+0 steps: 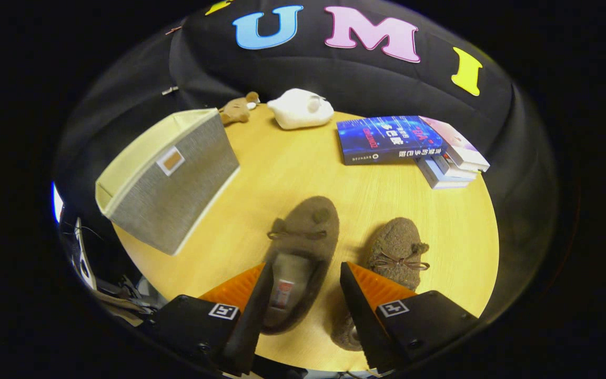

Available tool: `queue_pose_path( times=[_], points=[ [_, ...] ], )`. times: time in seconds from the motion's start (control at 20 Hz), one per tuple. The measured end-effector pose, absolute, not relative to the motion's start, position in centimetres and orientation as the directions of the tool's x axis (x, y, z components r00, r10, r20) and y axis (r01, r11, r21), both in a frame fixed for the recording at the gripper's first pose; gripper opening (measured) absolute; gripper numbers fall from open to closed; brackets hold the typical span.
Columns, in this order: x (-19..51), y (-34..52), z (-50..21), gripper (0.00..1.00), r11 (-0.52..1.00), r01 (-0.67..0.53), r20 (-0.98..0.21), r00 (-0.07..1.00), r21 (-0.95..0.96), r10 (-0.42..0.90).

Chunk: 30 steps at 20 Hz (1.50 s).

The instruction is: Open the storage box then place both shoes into the box .Put the left shoe in first, then the right shoe, with the right side of both shoes facing outward in a uniform manner.

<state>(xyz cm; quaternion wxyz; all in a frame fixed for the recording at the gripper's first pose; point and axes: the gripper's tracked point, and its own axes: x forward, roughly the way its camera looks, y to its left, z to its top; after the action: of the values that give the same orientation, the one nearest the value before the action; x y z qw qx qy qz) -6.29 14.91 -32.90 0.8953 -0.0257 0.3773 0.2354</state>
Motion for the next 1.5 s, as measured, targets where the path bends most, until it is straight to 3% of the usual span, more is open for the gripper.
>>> queue_pose_path(
  times=[0.3, 0.5, 0.55, 0.6, 1.05, 1.5],
  points=[
    [-2.9, 14.9, -36.3, 0.69, 0.914, -0.39, -0.718, 0.605, 0.109, 0.343],
    [-1.5, 14.5, -36.9, 0.33, 0.941, -0.33, -0.73, 0.623, 0.08, 0.281],
    [-1.3, 14.2, -36.8, 0.13, 0.95, -0.306, -0.73, 0.633, 0.07, 0.258],
    [-1.4, 14.3, -36.8, 0.07, 0.952, -0.298, -0.733, 0.63, 0.077, 0.256],
    [-2.5, 15.8, -26.2, 0.05, 0.956, -0.229, -0.664, 0.689, 0.182, 0.291],
    [-0.9, 27.6, -10.3, 0.05, 0.887, -0.245, -0.54, 0.72, 0.391, 0.436]
  ],
)
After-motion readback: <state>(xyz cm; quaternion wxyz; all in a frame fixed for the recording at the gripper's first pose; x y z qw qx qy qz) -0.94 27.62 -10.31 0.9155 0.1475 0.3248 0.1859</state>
